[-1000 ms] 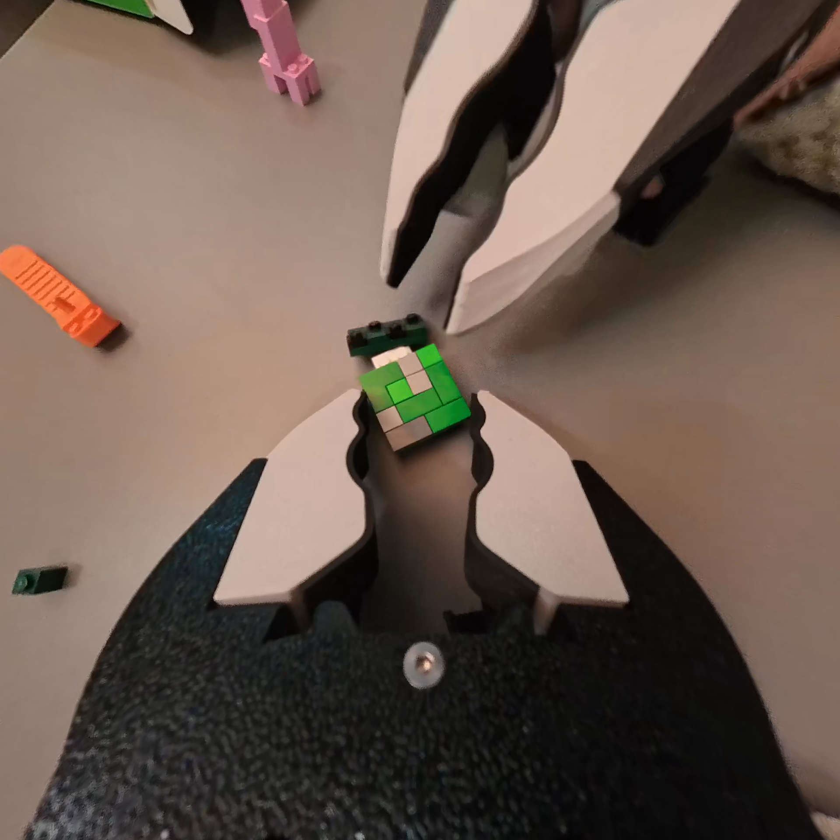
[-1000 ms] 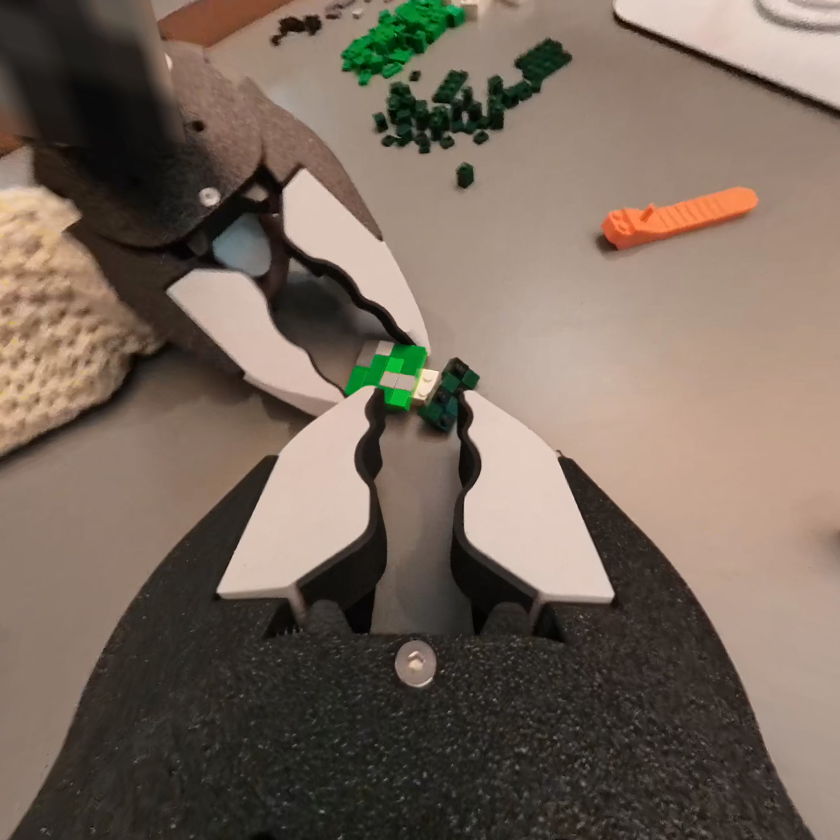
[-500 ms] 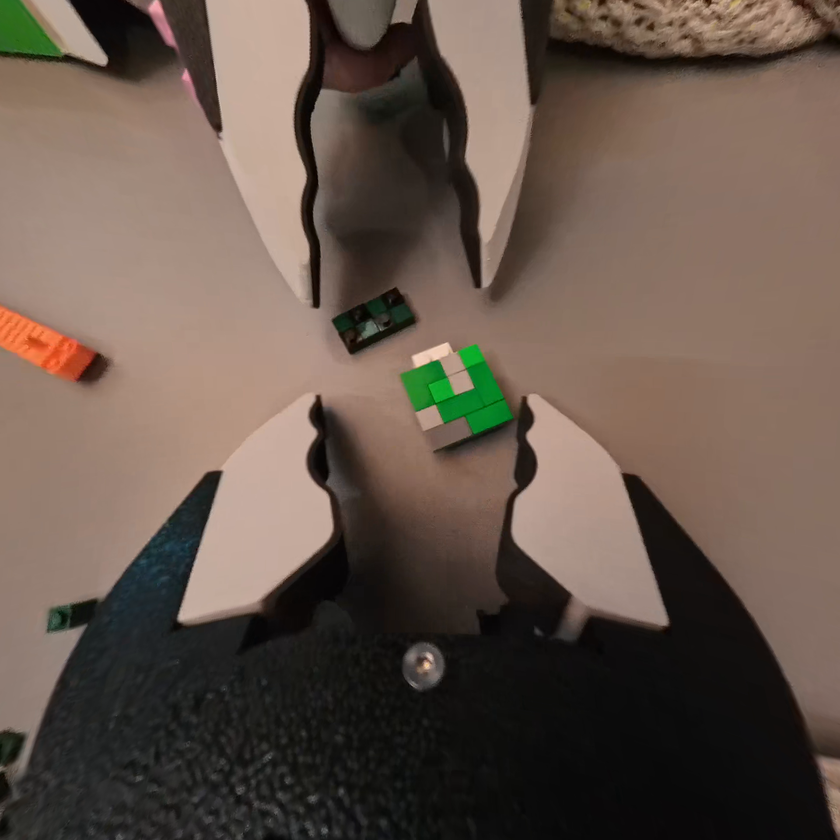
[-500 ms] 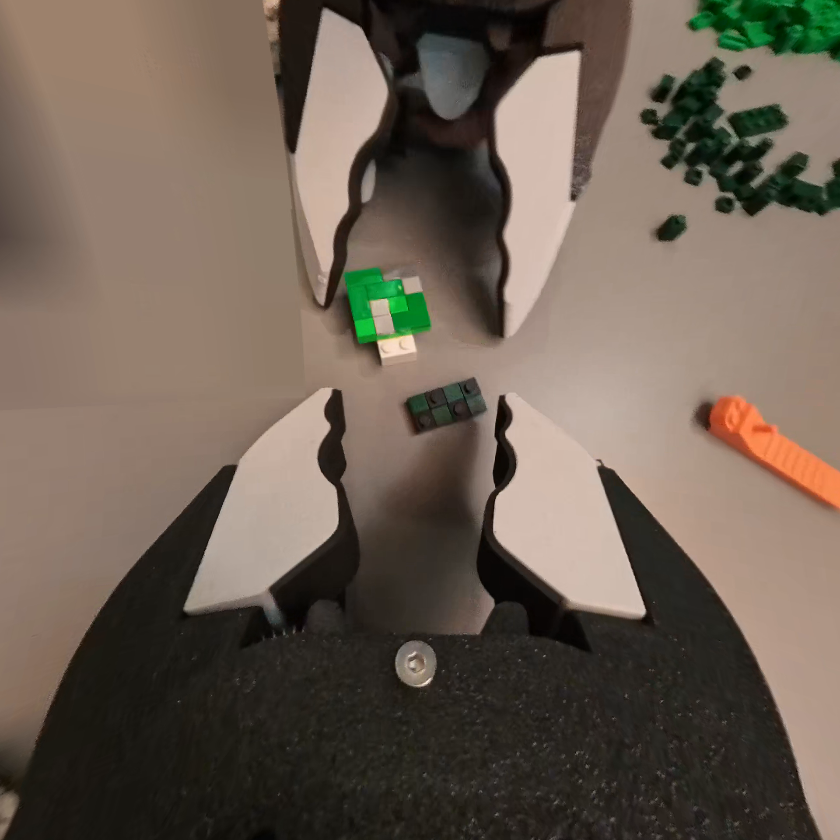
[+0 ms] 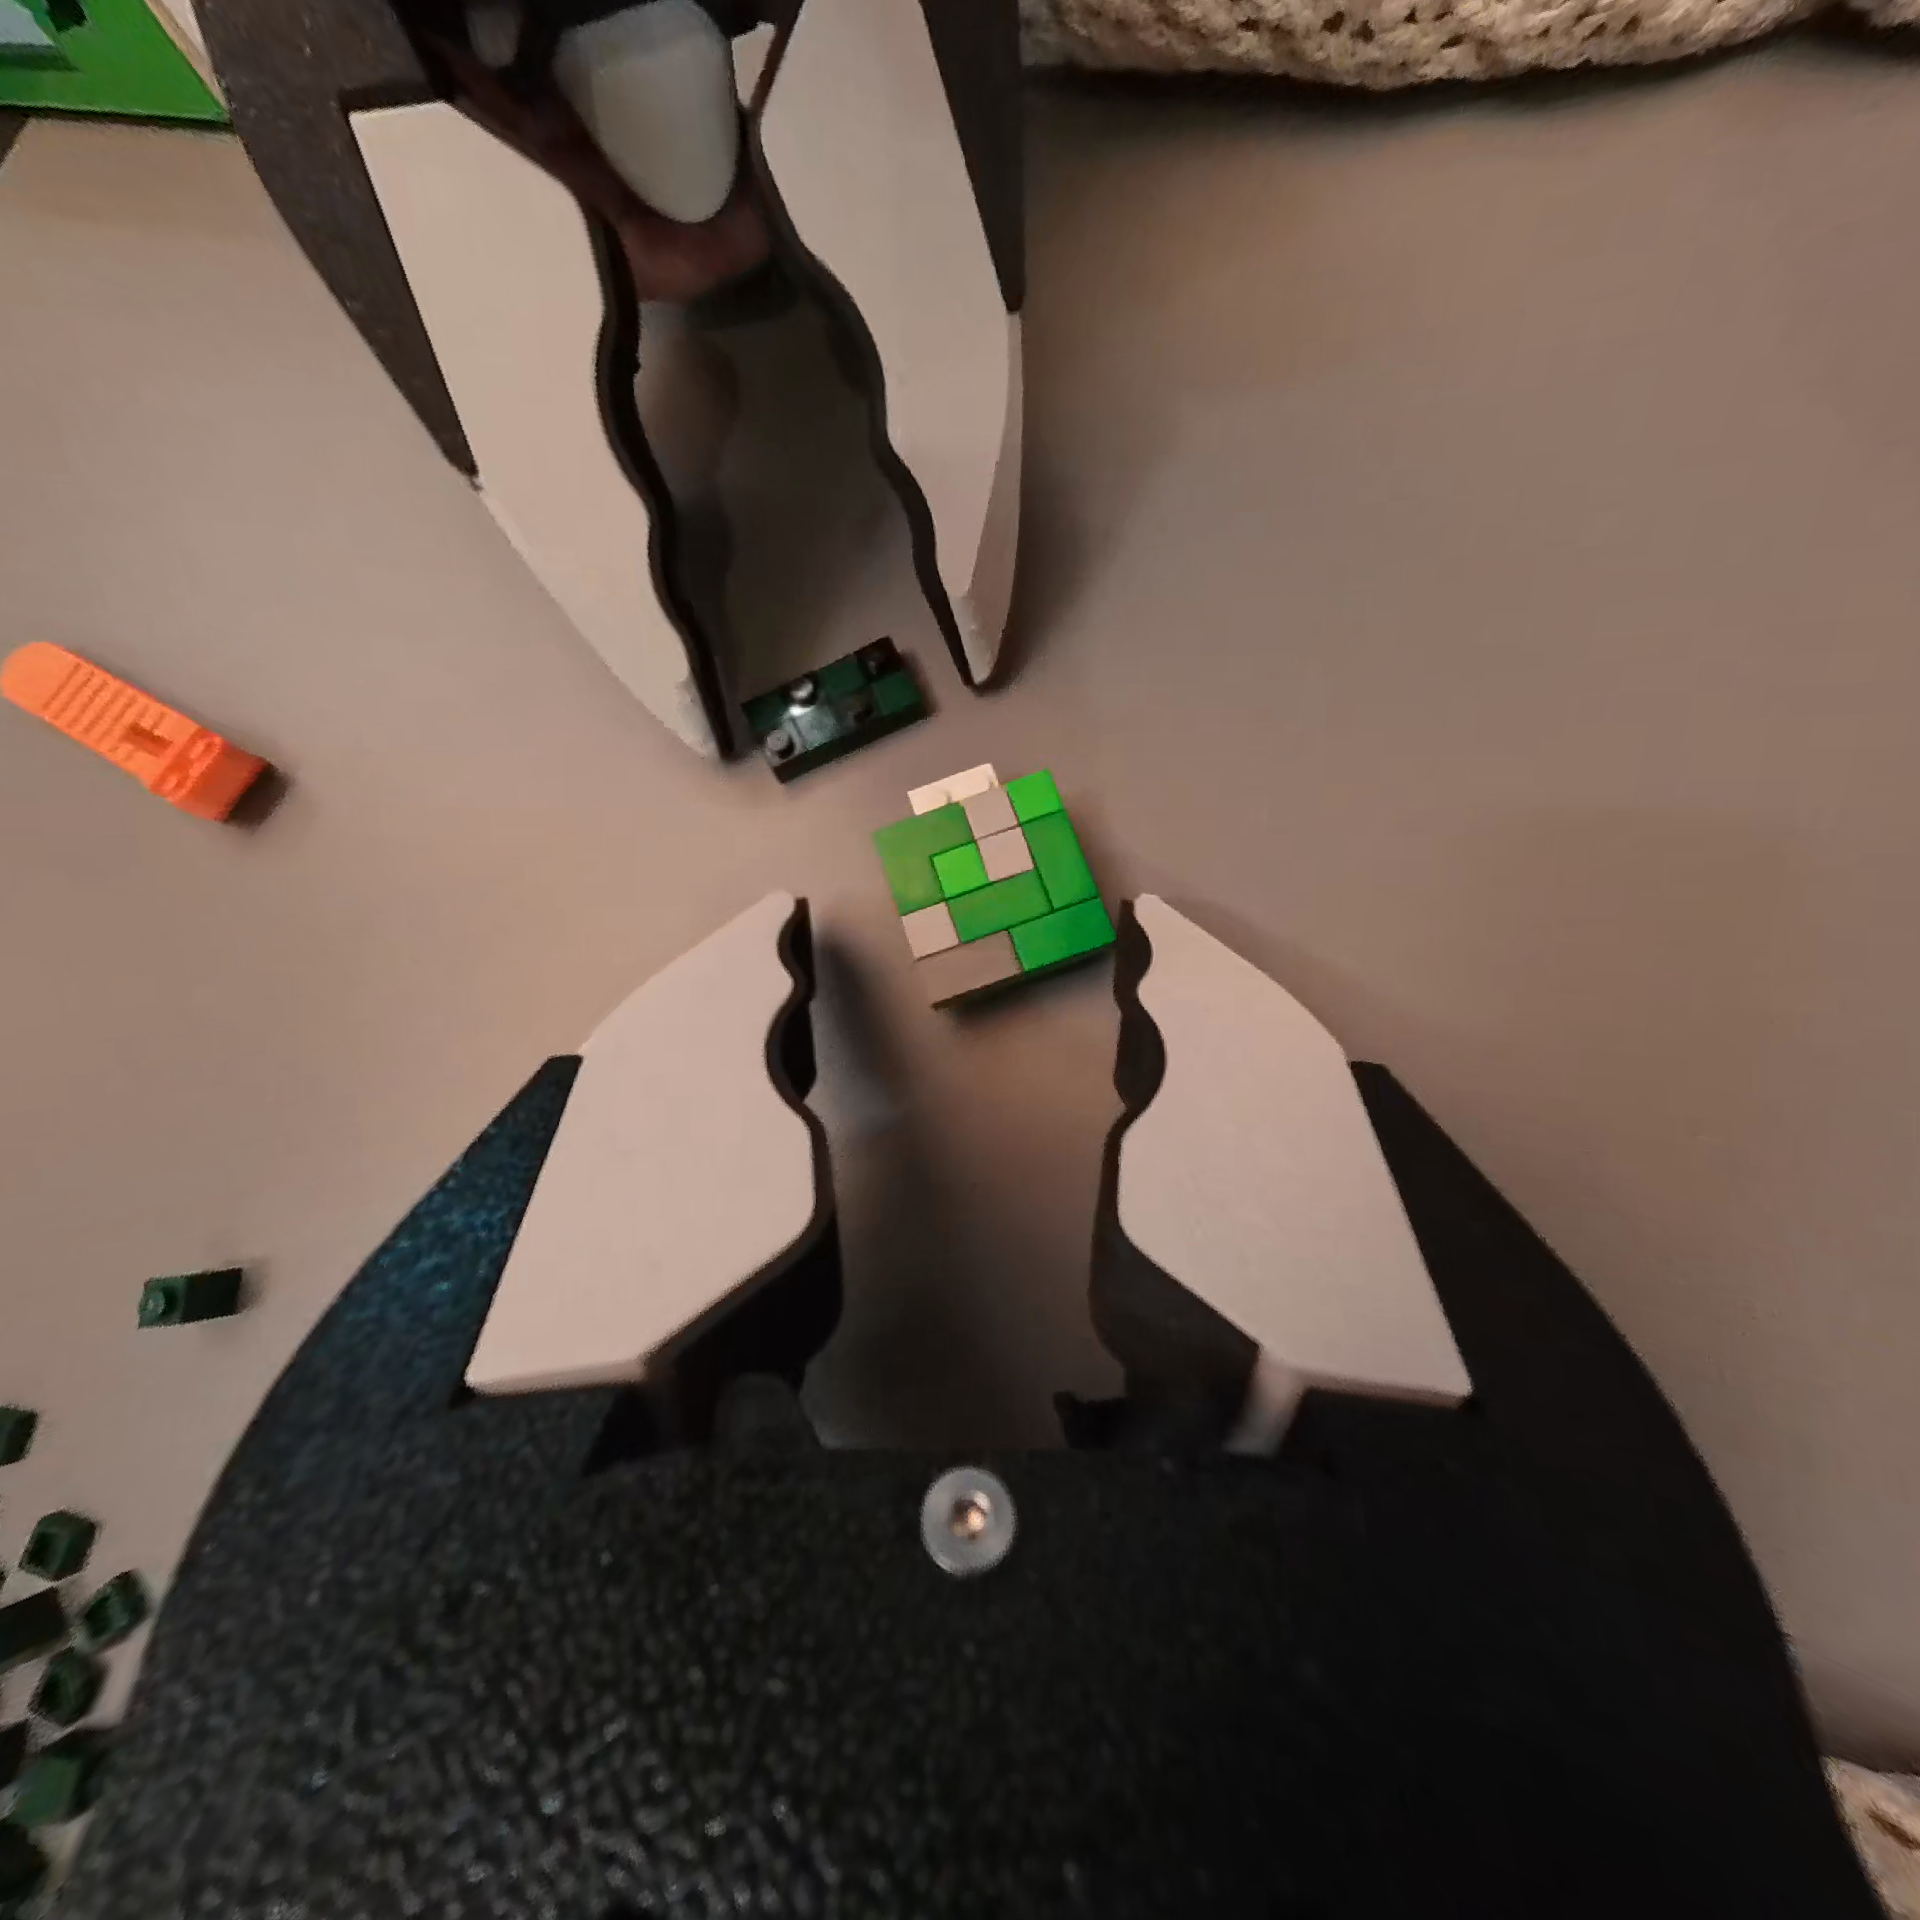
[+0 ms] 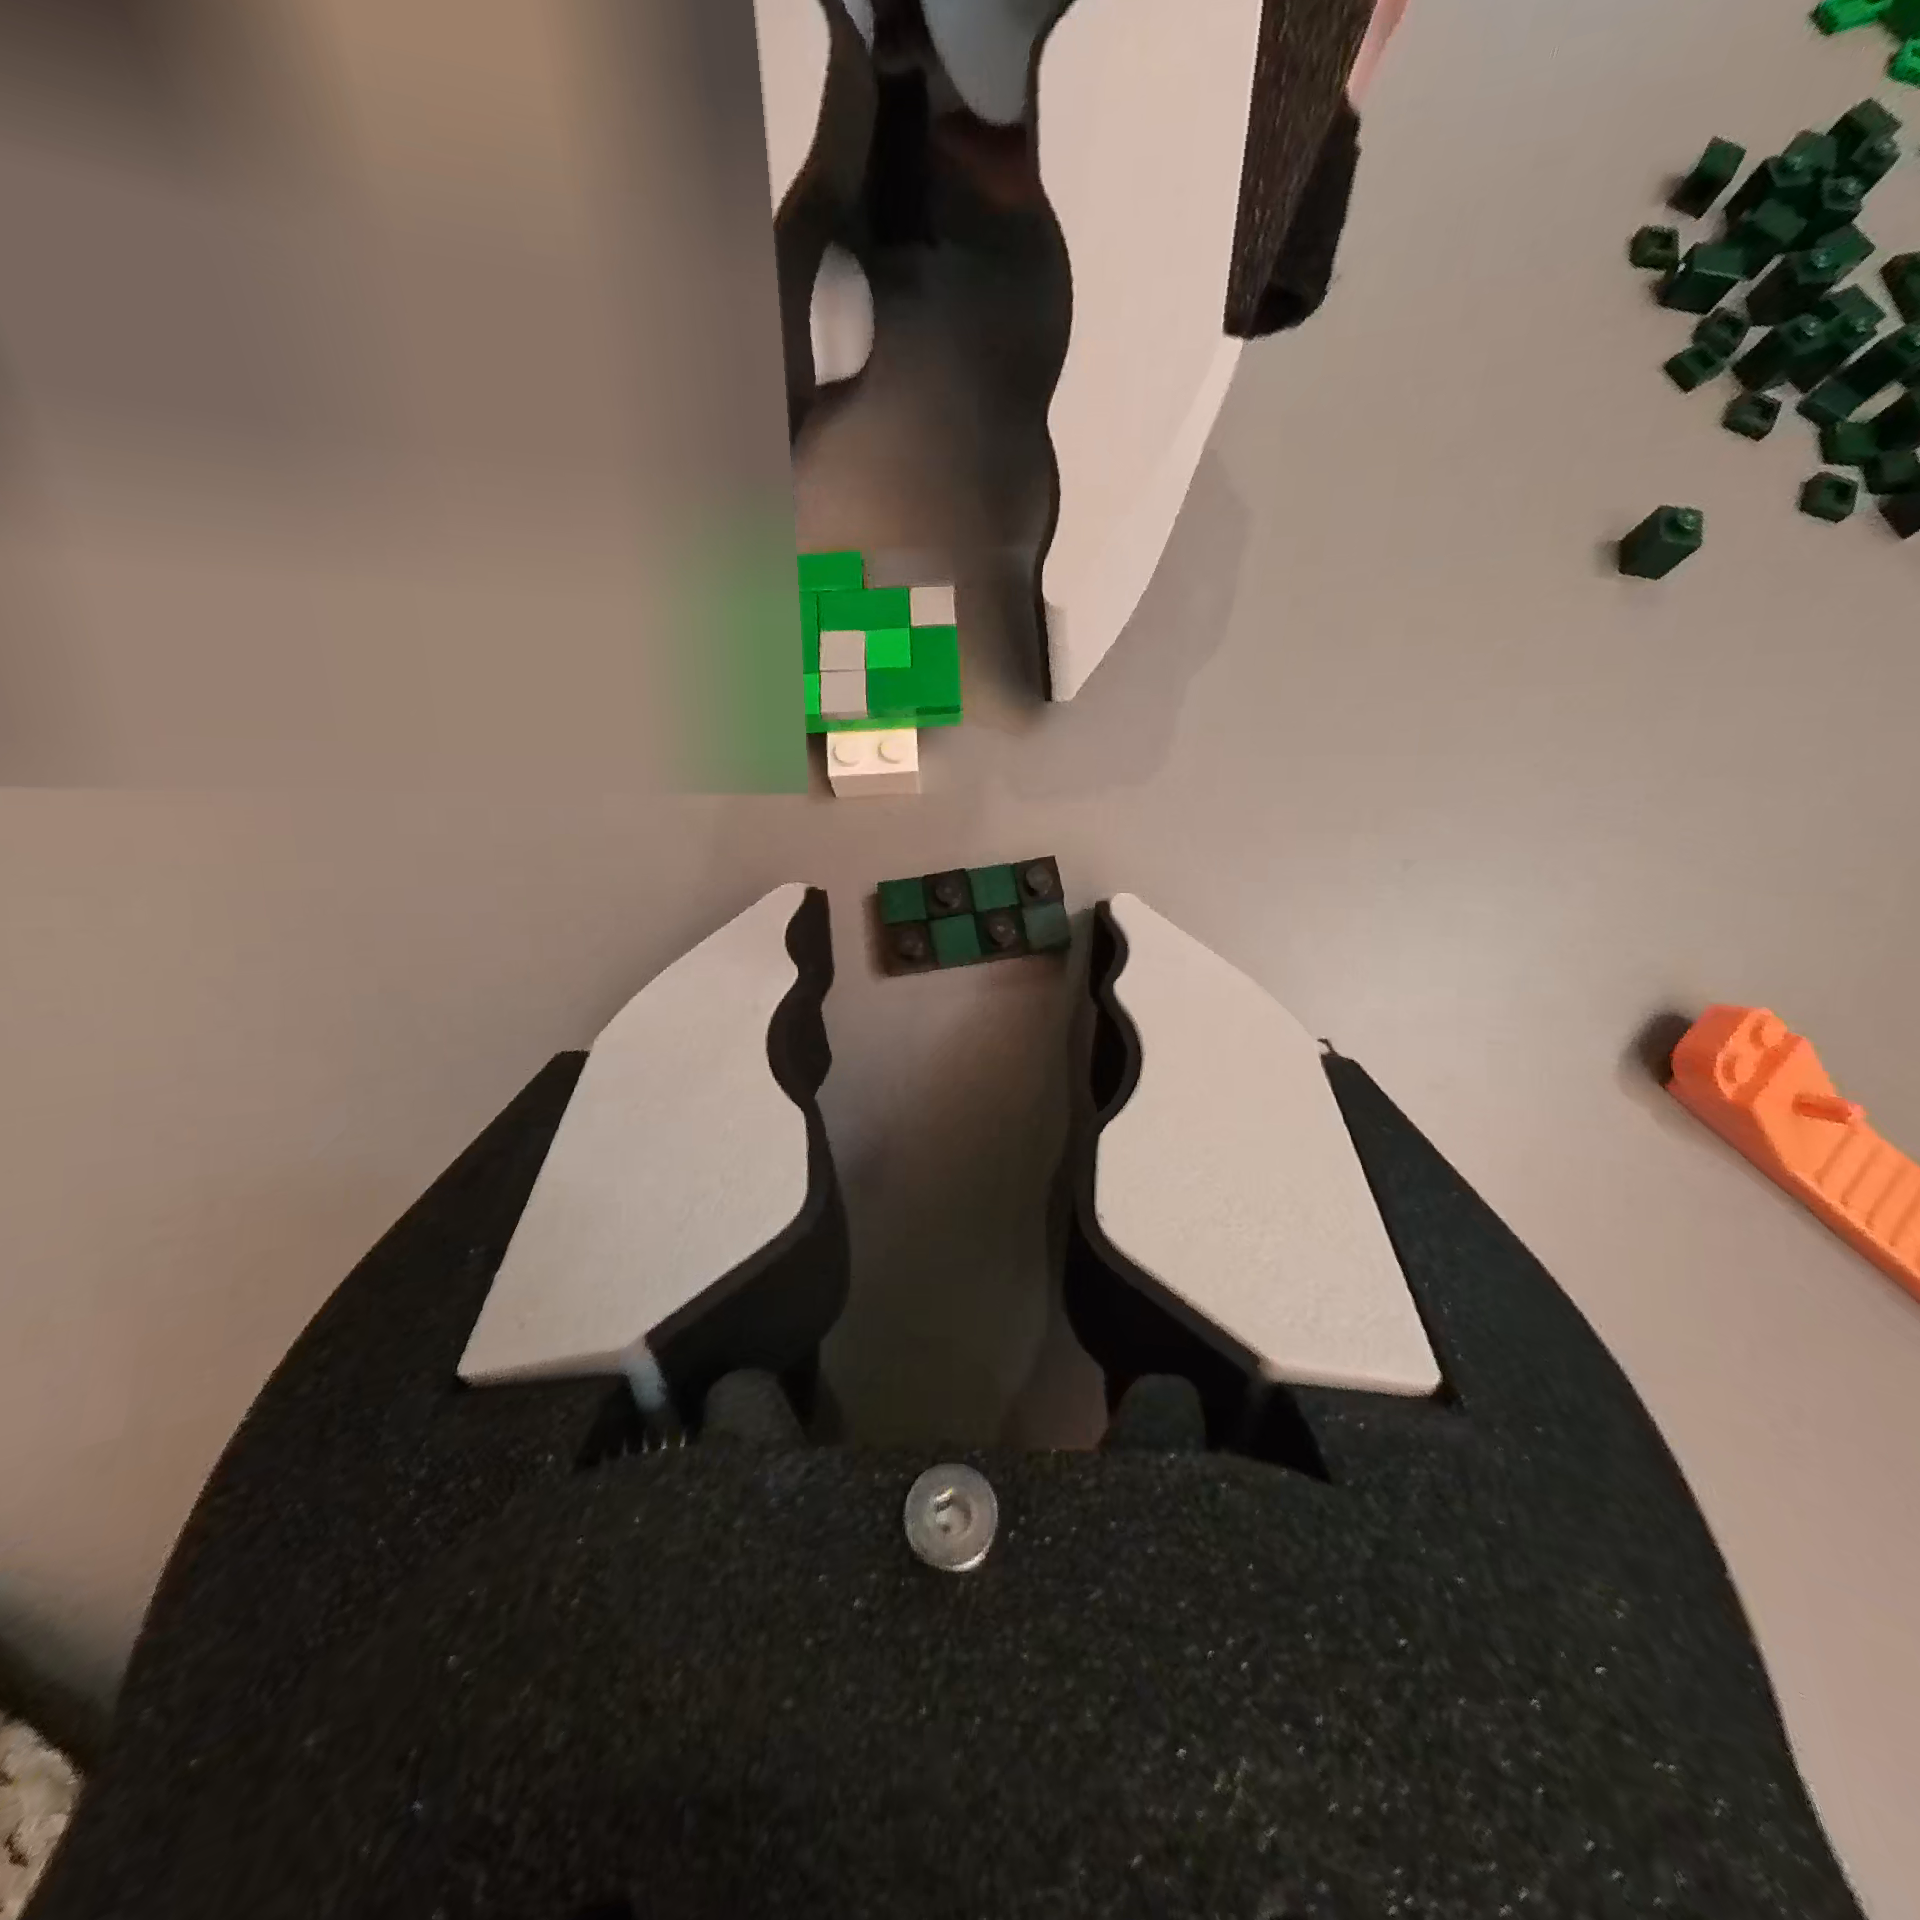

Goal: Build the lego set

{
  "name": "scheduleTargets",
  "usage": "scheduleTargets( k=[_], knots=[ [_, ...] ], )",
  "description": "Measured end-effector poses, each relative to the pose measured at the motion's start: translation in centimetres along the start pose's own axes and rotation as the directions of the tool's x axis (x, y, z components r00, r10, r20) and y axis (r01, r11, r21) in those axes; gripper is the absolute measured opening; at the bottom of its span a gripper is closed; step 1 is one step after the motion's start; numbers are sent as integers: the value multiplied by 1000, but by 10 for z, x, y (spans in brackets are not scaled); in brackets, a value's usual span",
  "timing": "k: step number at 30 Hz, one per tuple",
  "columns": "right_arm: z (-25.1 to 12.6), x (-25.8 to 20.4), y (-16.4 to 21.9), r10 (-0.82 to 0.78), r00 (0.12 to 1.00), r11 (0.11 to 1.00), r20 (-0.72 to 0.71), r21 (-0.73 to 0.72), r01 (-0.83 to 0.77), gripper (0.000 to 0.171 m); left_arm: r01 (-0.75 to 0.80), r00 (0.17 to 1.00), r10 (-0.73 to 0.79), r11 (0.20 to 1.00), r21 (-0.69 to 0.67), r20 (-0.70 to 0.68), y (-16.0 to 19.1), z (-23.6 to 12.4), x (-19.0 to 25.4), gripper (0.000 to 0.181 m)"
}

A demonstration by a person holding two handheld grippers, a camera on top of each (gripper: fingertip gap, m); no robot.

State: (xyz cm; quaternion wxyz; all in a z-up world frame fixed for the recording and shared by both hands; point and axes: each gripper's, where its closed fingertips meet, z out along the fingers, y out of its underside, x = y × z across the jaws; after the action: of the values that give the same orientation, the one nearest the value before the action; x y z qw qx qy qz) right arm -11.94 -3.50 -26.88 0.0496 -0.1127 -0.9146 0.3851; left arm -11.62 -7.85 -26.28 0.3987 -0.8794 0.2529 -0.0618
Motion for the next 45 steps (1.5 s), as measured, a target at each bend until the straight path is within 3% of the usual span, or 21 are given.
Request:
scheduleTargets(
  k=[7, 14, 20, 45],
  knots=[
    [-1, -1, 0, -6, 1000, 1000, -7, -8, 6, 34, 63, 996, -63, 998, 1, -62, 0, 4, 7, 62],
    [-1, -11, -9, 55, 998, 997, -22, 61, -54, 34, 24, 999, -25, 1000, -8, -26, -1, 2, 4, 38],
    [-1, -13, -21, 67, 997, 994, -37, 90, -64, 34, 14, 1000, -14, 1000, -7, -26, 0, 3, 4, 38],
    [8, -15, -22, 20, 989, 987, -145, -157, -43, 34, 23, 999, -23, 1000, 2, -38, 0, 7, 3, 37]
  ],
)
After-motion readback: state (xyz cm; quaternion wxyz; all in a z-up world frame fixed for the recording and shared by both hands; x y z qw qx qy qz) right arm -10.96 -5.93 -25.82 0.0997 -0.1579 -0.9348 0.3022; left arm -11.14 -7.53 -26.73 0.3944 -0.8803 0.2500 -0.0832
